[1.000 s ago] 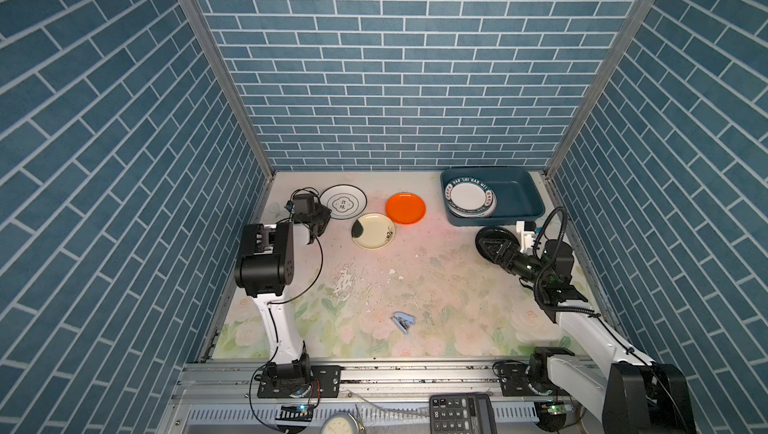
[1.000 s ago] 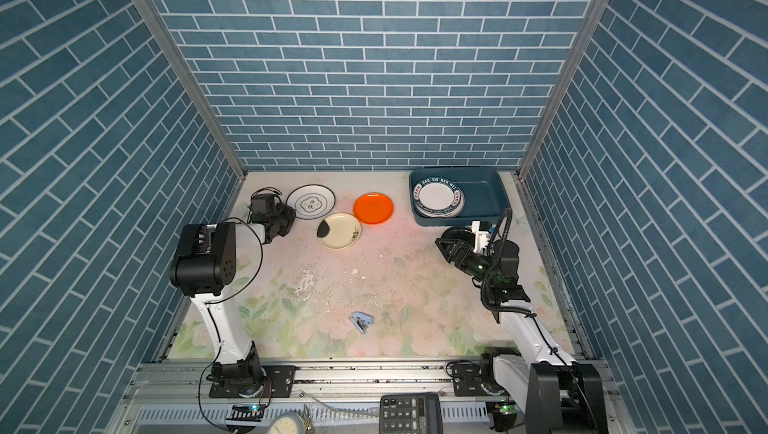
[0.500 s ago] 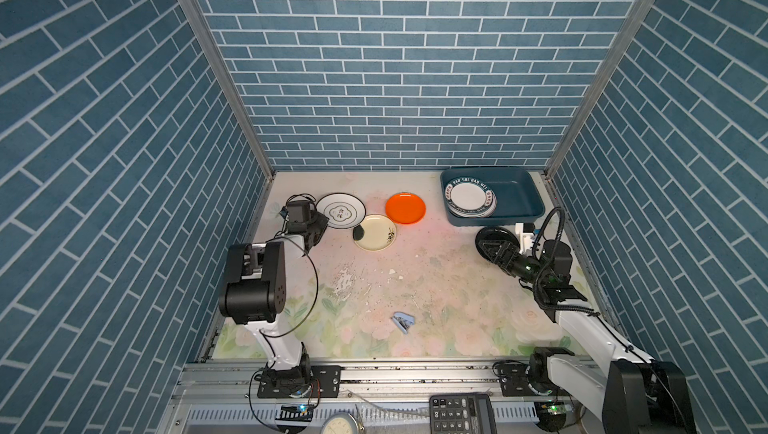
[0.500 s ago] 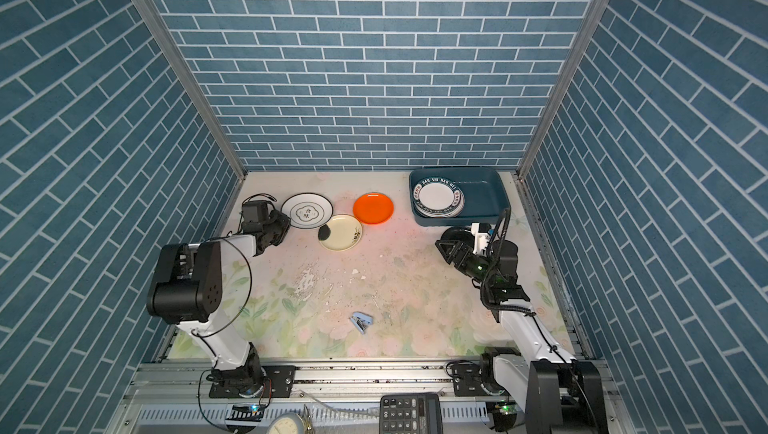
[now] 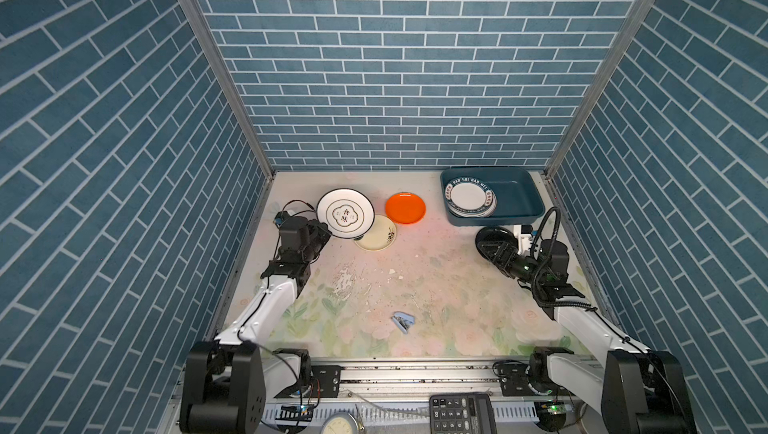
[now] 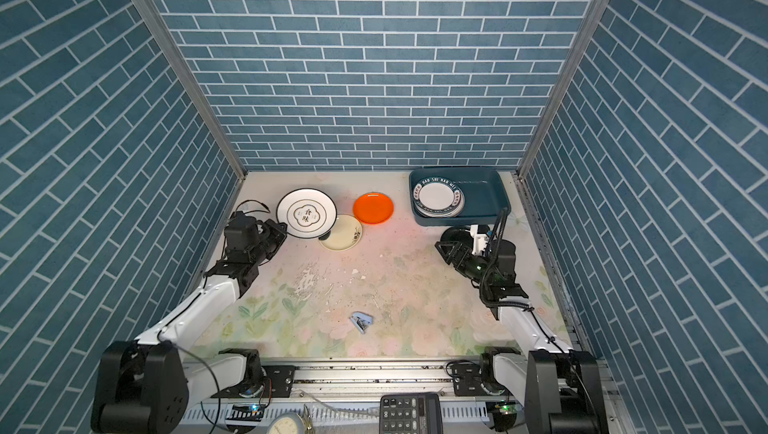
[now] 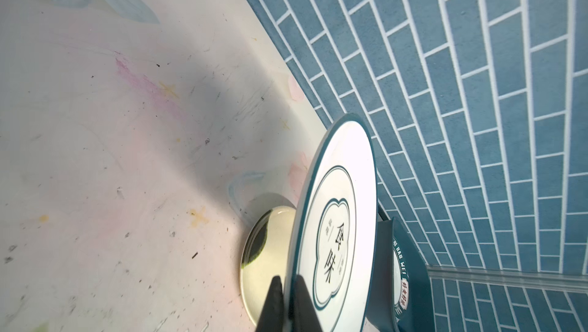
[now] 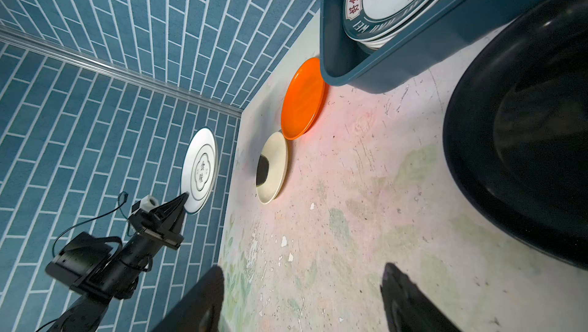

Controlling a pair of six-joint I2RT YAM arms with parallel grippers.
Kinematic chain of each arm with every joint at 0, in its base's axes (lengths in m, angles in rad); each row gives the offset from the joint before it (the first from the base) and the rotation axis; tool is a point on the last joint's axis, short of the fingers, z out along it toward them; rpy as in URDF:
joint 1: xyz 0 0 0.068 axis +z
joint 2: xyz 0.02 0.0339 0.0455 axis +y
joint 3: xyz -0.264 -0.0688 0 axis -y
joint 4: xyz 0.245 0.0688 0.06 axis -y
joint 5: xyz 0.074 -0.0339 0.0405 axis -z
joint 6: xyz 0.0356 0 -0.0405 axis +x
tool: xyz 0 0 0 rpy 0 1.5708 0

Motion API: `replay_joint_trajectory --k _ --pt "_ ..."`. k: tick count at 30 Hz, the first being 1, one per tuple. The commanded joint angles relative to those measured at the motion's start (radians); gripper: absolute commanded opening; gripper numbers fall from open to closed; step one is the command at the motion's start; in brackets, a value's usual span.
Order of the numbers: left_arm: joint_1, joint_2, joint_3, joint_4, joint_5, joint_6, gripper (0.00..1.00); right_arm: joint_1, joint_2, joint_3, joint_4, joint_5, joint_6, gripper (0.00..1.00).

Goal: Place the plates into the plastic bin on the countertop

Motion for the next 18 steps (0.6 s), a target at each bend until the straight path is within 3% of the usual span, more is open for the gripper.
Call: replay_joint_trajectory --k 1,8,12,18 --pt "-0.020 -0.101 -0.010 -0.065 -0.008 0.030 0.00 0.004 -0.017 0.043 -0.062 0.037 -0.037 0.79" --pt "-0.025 -0.228 0.056 -0.239 0.129 0.069 0.00 0.044 -0.050 0.109 -0.128 0.064 0.012 0.80" --pt "-0.043 -0.292 0.035 -0.246 0.198 0.037 0.00 0.128 -0.043 0.120 -0.107 0.108 0.079 0.79" --pt "-0.102 -0.399 -0.053 -0.246 0.213 -0.005 0.00 0.265 -0.010 0.152 -0.091 0.196 0.131 0.77"
